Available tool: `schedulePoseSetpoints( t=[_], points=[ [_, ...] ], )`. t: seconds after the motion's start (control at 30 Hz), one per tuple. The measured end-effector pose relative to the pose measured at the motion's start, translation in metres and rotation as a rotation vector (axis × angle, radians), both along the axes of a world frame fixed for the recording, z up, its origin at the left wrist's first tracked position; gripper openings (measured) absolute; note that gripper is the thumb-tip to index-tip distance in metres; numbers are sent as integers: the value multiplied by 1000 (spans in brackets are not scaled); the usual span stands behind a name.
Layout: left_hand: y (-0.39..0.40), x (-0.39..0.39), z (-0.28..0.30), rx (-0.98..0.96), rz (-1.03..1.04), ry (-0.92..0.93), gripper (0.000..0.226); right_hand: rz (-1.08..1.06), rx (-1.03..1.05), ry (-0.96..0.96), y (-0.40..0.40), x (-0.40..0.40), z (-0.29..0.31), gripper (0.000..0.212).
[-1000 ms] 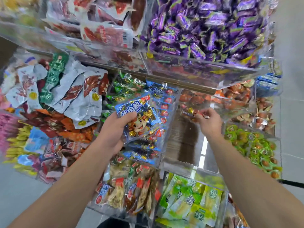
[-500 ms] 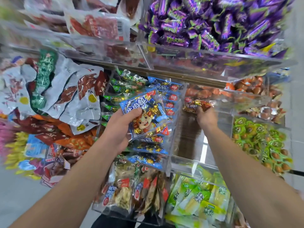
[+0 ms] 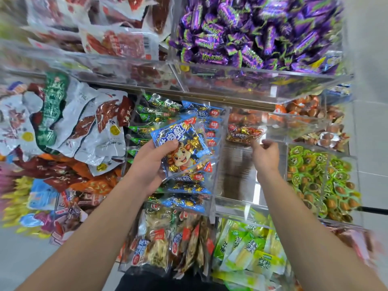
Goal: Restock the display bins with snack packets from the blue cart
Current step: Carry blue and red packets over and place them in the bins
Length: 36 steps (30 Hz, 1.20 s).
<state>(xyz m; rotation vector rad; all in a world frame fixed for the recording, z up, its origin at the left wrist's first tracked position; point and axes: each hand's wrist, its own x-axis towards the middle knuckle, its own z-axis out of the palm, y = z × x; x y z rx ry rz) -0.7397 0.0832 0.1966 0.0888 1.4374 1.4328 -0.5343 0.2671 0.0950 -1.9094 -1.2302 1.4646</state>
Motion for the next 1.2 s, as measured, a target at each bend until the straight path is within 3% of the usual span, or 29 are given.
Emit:
schedulePoseSetpoints(
  t=[0.03,0.1,0.17,0.23,0.33,0.5,0.57,0.7,0.83,1.03,1.1,1.2],
  points=[
    [-2,1,0,21,-16,2,27,33,-27,125,-11,0,15,19],
    [-4,4,3,52,-44,4,14,223,-124,400,-33,-2,47,24],
    [-3,9,8,56,-69,19,36,477,-124,501,-50,-6,71,33],
    [0,16,13,44,-88,14,51,565,-42,489,-59,-8,85,35],
    [3,21,15,37,-52,-19,48,489,29,463,-60,-3,88,19],
    [9,21,19,-81,26,20,81,287,40,489,-54,26,80,11],
    [11,16,15,-103,72,32,65,178,60,493,-47,40,75,20],
    [13,12,11,-142,59,54,21,22,103,374,-30,59,59,23],
    [17,16,8,-109,69,49,24,-109,57,321,-18,60,37,19],
    [19,13,4,-104,47,66,10,-145,-252,151,-40,57,-8,25],
    [20,14,4,-82,36,84,12,84,-270,-135,-49,61,-20,28],
    [22,13,0,-77,19,102,11,510,-18,-706,-50,70,-24,43]
  ],
)
